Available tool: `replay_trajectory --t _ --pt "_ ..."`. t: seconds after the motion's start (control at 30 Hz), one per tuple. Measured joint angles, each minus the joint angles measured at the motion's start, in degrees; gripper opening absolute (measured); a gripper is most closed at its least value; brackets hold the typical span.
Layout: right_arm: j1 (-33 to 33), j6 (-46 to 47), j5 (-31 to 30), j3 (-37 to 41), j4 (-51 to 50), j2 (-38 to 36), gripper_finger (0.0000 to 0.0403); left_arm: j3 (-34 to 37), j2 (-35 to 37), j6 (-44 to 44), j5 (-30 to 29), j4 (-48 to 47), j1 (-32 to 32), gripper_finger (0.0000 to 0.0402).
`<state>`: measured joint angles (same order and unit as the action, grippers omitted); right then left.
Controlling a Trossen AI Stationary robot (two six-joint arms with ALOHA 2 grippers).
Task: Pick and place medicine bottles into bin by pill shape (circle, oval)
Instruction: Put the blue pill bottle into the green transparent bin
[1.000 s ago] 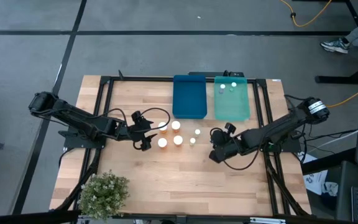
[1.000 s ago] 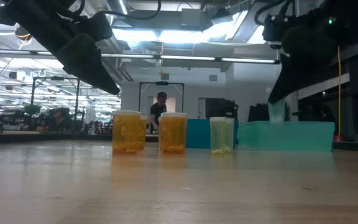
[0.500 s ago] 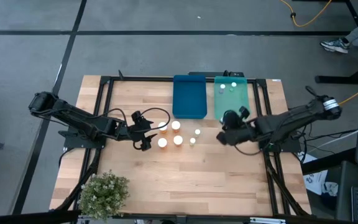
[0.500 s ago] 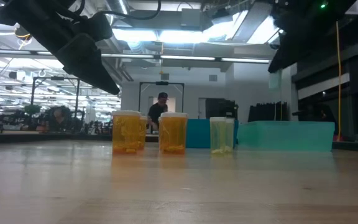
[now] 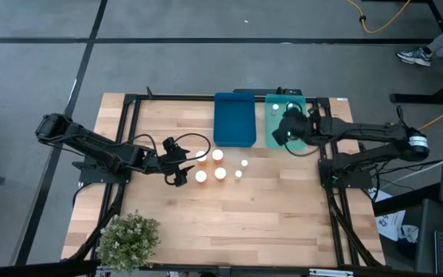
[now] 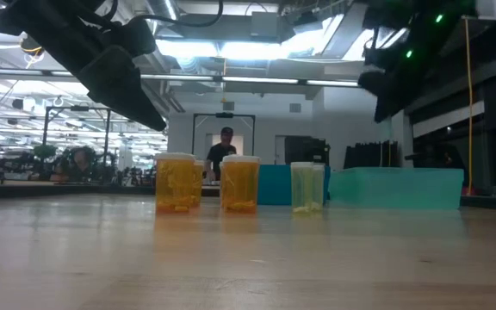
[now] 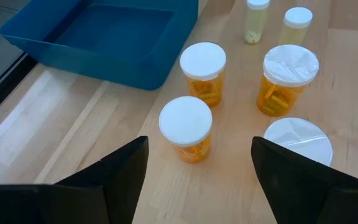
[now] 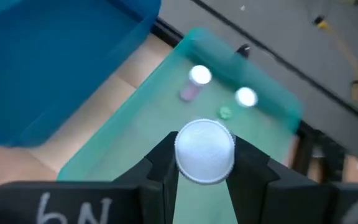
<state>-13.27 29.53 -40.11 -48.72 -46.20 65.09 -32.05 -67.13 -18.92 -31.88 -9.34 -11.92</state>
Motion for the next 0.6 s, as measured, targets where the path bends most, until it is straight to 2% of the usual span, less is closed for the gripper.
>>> replay_trajectory --t 0.13,0.33,0.47,0.6 --pt "-7.8 -7.4 7.0 5.6 12.9 0.1 0.0106 0.0 0.0 0.0 0.0 0.0 0.0 0.0277" --pt "-16.8 -12.1 10.2 13.3 26.3 0.1 0.0106 0.0 0.0 0.0 0.0 0.0 0.0 0.0277" --pt "-21.3 -13.6 16.3 18.5 34.2 0.1 0.0106 0.0 0.0 0.0 0.0 0.0 0.0 0.0277" --pt "-24.1 -15.4 17.8 23.8 41.4 0.1 0.0106 0.0 0.0 0.0 0.0 0.0 0.0 0.0277"
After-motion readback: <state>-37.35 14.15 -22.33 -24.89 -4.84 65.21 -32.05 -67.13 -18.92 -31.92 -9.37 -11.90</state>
